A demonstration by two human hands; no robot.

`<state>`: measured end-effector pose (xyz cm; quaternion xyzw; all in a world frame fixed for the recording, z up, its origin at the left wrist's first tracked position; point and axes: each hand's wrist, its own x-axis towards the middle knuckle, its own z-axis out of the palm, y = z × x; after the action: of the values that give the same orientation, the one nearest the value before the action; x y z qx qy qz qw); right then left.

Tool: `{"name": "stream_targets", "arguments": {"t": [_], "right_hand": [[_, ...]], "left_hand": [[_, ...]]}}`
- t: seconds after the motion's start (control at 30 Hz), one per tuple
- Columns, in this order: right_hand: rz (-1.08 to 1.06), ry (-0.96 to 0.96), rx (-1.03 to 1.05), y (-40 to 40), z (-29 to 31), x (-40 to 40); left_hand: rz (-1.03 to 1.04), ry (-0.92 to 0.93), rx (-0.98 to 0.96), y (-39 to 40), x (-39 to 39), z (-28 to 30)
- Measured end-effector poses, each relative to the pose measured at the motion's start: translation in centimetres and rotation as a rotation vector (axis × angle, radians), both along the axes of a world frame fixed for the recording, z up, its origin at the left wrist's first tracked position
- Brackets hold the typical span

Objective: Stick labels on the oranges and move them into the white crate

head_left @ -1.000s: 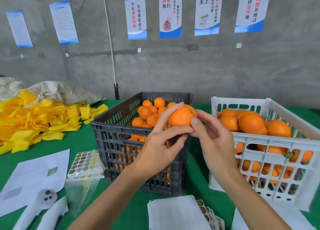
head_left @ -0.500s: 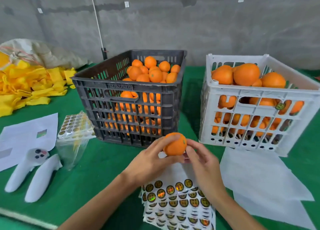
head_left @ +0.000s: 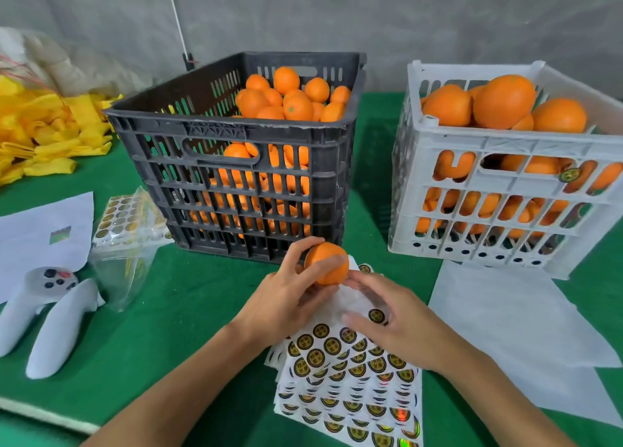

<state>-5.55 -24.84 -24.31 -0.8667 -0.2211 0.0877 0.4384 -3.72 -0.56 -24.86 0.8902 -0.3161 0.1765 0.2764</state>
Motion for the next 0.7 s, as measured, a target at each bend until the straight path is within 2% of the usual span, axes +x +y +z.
{"name": "stream_targets", "arguments": {"t": [0.07,0.1,0.2,0.3,0.53,0.7], "right_hand": [[0.086,-0.002,-0.191,-0.6,0.1,0.0],[0.113,0.023,-0.217,-0.8,0.3,0.0],[0.154,0.164,-0.05,-1.3,0.7,0.0],[0.137,0.217,0.08,-1.4,0.6,0.3],[0.112,0.159,0.099,-1.5,0.3,0.3],[0.108,0.193,0.135,-1.6,0.0,0.3]], "left_hand": [[0.009,-0.024,0.031,-0.1,0.2,0.0],[0.006,-0.029,0.04,-0.1,0.2,-0.1],[-0.008,-0.013,0.04,0.2,0.2,-0.4],[-0.021,-0.003,0.038,0.3,0.3,-0.4],[-0.033,0.0,0.026,0.4,0.4,-0.5],[-0.032,-0.008,0.04,0.4,0.5,-0.7]]}}
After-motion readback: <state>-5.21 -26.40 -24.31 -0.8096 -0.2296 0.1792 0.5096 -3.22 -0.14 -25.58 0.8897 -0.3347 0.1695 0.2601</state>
